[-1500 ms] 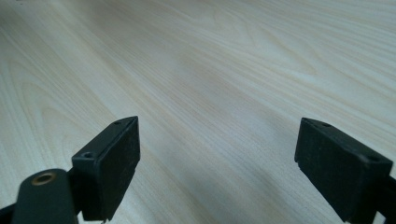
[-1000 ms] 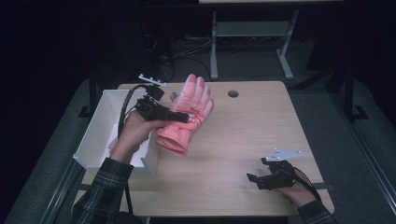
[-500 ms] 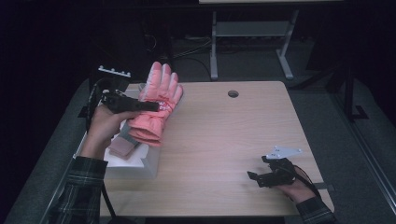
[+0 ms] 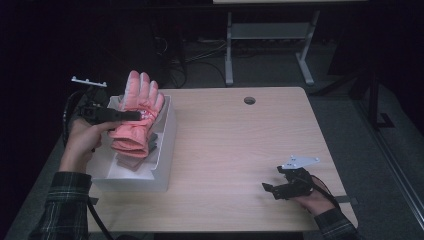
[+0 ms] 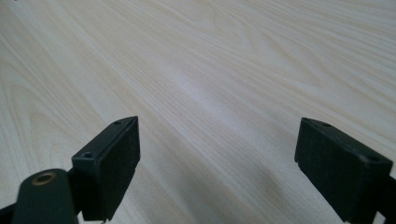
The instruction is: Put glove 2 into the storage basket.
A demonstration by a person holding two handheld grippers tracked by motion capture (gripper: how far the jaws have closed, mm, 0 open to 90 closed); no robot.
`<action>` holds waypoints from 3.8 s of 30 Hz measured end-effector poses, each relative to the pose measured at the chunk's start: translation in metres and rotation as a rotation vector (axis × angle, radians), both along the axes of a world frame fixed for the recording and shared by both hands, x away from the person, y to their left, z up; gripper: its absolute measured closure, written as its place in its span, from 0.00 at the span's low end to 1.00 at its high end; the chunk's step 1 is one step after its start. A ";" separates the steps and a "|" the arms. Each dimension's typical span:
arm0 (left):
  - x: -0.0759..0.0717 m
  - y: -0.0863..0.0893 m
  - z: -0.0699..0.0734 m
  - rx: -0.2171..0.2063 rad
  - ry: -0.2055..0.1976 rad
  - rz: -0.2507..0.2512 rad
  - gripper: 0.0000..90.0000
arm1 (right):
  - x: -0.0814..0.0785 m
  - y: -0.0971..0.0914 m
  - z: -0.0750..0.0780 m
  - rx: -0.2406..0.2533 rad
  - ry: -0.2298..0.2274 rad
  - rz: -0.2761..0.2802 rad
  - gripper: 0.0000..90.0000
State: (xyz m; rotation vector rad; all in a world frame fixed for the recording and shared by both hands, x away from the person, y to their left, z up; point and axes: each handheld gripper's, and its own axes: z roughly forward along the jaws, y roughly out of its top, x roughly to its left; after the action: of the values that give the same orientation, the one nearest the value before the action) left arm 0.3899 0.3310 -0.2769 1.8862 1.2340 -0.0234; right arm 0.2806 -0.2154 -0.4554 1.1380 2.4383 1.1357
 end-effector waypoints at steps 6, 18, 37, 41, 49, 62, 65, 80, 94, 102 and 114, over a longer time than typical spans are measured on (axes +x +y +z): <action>0.006 0.010 -0.023 0.013 0.045 0.040 0.68 | 0.000 0.000 -0.001 -0.008 -0.006 0.005 0.16; 0.025 -0.005 -0.070 0.076 0.139 0.028 0.68 | -0.003 -0.003 0.000 0.002 0.000 -0.007 0.16; 0.039 -0.012 -0.135 0.081 0.279 0.013 0.60 | -0.004 -0.004 0.001 0.019 -0.014 0.009 0.16; 0.039 -0.011 -0.136 0.078 0.275 0.020 0.47 | -0.004 -0.005 0.002 0.017 -0.013 0.009 0.16; 0.036 -0.011 -0.113 0.131 0.189 0.057 0.19 | -0.007 -0.006 0.002 0.014 -0.015 0.001 0.16; 0.022 -0.010 -0.053 0.101 0.037 0.047 0.19 | -0.007 -0.005 0.002 0.015 -0.010 0.004 0.16; 0.020 -0.018 -0.043 0.103 0.008 0.018 0.19 | -0.006 -0.004 0.002 0.019 -0.006 0.001 0.16; -0.007 -0.082 0.002 0.091 -0.173 -0.127 0.19 | -0.007 -0.005 0.003 0.025 -0.009 0.009 0.16; -0.045 -0.170 -0.013 0.108 -0.245 -0.294 0.19 | -0.008 -0.001 0.002 0.021 -0.013 0.043 0.16; -0.057 -0.207 -0.045 0.175 -0.244 -0.374 0.19 | -0.009 0.000 0.002 0.015 -0.012 0.038 0.16; -0.069 -0.231 -0.095 0.171 -0.223 -0.442 0.19 | -0.009 0.000 0.001 0.003 -0.016 0.034 0.16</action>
State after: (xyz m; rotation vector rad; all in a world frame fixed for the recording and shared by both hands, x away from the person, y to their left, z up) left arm 0.3205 0.0996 -0.3722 2.2112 0.6713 0.0562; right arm 0.2718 -0.2151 -0.4546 1.0885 2.4535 1.1539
